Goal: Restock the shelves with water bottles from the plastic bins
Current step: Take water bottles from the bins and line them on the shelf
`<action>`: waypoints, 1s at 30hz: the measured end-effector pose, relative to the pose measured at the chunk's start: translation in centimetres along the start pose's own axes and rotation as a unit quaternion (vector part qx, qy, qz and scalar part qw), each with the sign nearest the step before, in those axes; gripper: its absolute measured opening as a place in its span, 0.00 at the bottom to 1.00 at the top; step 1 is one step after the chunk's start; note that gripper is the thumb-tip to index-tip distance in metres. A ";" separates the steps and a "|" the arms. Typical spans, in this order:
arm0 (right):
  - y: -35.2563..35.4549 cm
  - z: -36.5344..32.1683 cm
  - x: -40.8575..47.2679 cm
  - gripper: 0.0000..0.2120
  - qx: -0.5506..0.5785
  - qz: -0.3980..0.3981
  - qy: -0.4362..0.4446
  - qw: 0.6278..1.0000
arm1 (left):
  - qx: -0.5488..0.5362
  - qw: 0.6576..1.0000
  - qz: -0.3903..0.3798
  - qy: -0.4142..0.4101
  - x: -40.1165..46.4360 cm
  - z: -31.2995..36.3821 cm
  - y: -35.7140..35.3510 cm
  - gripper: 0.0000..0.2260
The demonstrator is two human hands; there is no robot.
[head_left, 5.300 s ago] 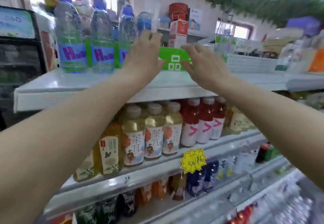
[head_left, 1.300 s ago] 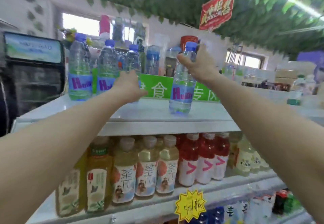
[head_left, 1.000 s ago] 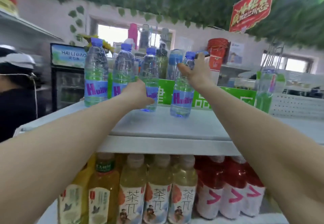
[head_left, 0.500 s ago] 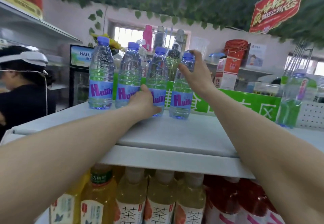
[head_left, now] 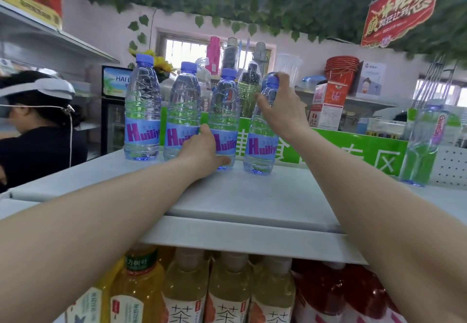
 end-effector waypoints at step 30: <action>24.2 7.1 -33.2 0.21 -0.427 -0.004 -0.089 0.900 | -0.121 0.900 0.004 -0.418 -21.2 19.9 -2.9 0.25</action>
Point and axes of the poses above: each hand's wrist, its own x-axis towards the middle knuckle, its own y-axis out of the back of the hand, z = x × y, the point moved 4 cm from there along x, towards the middle knuckle, and after that the axes turned 12 degrees about -y, right-handed, at the moved point
